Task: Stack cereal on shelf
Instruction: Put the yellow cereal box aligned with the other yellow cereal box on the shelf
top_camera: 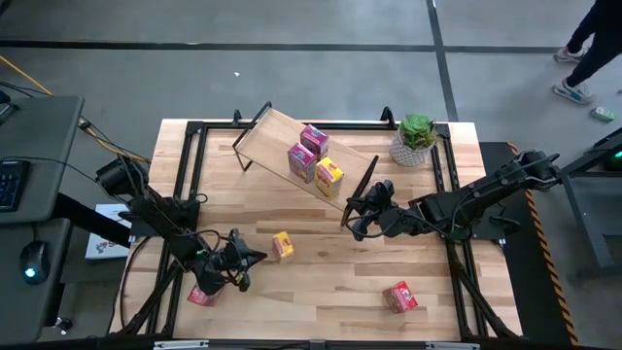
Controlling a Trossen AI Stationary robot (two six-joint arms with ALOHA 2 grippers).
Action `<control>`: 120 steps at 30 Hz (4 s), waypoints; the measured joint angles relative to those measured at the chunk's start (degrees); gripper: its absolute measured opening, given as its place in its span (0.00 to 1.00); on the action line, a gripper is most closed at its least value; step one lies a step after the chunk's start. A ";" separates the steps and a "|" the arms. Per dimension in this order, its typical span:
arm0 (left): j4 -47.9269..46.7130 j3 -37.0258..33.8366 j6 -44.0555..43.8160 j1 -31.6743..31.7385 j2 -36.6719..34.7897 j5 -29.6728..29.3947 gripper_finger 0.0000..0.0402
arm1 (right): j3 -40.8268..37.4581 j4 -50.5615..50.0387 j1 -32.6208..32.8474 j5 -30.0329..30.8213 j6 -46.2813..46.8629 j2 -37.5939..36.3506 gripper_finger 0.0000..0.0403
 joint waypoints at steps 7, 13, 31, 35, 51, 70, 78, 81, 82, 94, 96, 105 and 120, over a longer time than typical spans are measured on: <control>0.00 0.00 0.07 -0.02 0.00 0.01 0.00 | 0.01 0.00 0.00 0.00 0.02 0.00 0.00; -0.15 0.00 6.80 -0.58 -2.34 3.77 0.00 | 0.00 0.00 0.00 0.00 0.02 0.00 0.00; -18.39 6.38 48.55 10.08 -30.52 22.62 0.51 | 0.00 0.00 0.00 0.20 0.02 0.02 0.00; -29.04 14.08 53.98 15.38 -29.38 25.82 0.67 | 0.00 0.00 0.00 0.38 0.02 0.02 0.00; -47.03 33.10 64.85 27.69 -10.72 51.61 0.82 | 0.00 -0.24 0.00 -0.09 0.02 2.41 0.00; -50.35 34.38 81.57 27.67 -4.15 50.89 0.82 | 0.01 0.42 0.00 -0.94 0.02 2.99 0.00; -50.19 34.40 84.56 27.69 -0.60 49.53 0.82 | 0.00 0.44 0.00 -1.01 0.02 3.02 0.00; -50.40 34.38 84.55 27.69 0.24 48.50 0.82 | 0.00 0.48 0.00 -1.10 0.02 2.99 0.00; -50.13 34.38 84.56 27.69 0.37 48.48 0.82 | 0.00 0.48 0.00 -1.11 0.02 2.99 0.00; -50.18 34.40 80.92 27.71 0.74 48.33 0.69 | 0.00 0.50 -0.02 -1.79 -0.01 2.99 0.00; -50.18 34.40 80.94 27.71 0.74 48.06 0.64 | 0.00 0.48 -0.02 -1.81 -0.01 2.99 0.00; -47.33 34.40 78.12 27.71 0.74 46.86 0.51 | 0.00 0.48 -0.02 -1.85 -0.01 2.99 0.00; -30.21 34.40 66.95 27.71 0.74 43.46 0.59 | 0.00 1.19 0.00 -0.92 -0.01 2.99 0.00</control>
